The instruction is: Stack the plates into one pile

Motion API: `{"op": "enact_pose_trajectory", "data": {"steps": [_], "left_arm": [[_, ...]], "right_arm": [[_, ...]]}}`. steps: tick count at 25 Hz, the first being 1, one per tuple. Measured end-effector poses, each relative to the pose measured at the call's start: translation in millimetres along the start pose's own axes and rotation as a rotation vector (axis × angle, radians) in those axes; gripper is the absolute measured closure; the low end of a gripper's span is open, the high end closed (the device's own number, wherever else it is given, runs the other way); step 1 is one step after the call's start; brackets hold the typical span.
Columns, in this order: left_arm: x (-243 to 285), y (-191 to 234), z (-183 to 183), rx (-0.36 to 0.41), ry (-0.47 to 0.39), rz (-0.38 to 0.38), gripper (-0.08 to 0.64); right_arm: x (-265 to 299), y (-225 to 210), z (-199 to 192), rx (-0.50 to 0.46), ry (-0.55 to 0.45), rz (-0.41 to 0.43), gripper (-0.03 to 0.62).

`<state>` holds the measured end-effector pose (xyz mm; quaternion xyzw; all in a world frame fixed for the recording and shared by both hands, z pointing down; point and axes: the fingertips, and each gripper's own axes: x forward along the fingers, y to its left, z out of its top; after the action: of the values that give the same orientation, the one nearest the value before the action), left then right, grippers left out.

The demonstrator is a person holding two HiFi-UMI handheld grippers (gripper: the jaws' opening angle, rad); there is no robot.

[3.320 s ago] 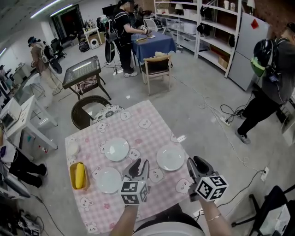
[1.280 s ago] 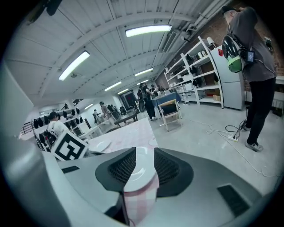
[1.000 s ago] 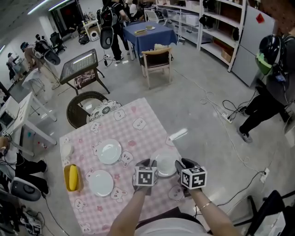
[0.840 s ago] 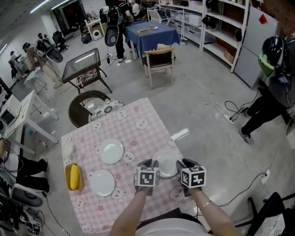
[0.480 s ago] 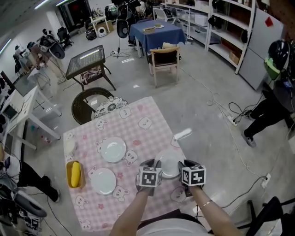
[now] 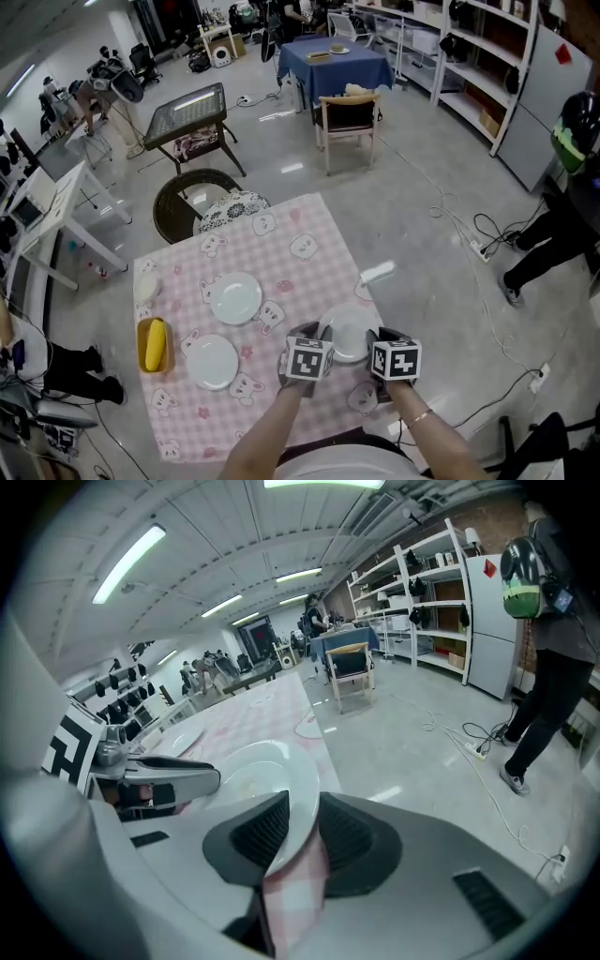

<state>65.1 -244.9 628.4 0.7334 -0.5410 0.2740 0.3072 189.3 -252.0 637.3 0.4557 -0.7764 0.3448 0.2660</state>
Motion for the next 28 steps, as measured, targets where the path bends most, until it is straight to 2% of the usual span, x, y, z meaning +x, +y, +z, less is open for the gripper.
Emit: {"op": "enact_pose_trajectory", "data": {"steps": [5, 9, 14, 20, 28], "left_arm": [[-8.1, 4.1, 1.3, -0.03, -0.008, 0.018, 0.448], [-20.2, 12.0, 1.1, -0.058, -0.04, 0.056, 0.463], [-48.5, 27.4, 1.0, -0.098, -0.092, 0.126, 0.472], [-86.7, 60.4, -5.9, -0.177, -0.165, 0.22, 0.477], [-152.3, 105.6, -40.6, -0.339, -0.224, 0.36, 0.477]], "right_arm": [[-5.4, 5.5, 3.8, 0.044, -0.026, 0.027, 0.503], [-7.5, 15.6, 4.5, 0.036, -0.041, 0.053, 0.517], [-13.0, 41.5, 13.0, -0.036, -0.049, 0.105, 0.528], [-9.7, 88.3, 22.2, -0.112, -0.065, 0.205, 0.532], [-10.0, 169.9, 22.4, -0.221, -0.051, 0.366, 0.538]]}}
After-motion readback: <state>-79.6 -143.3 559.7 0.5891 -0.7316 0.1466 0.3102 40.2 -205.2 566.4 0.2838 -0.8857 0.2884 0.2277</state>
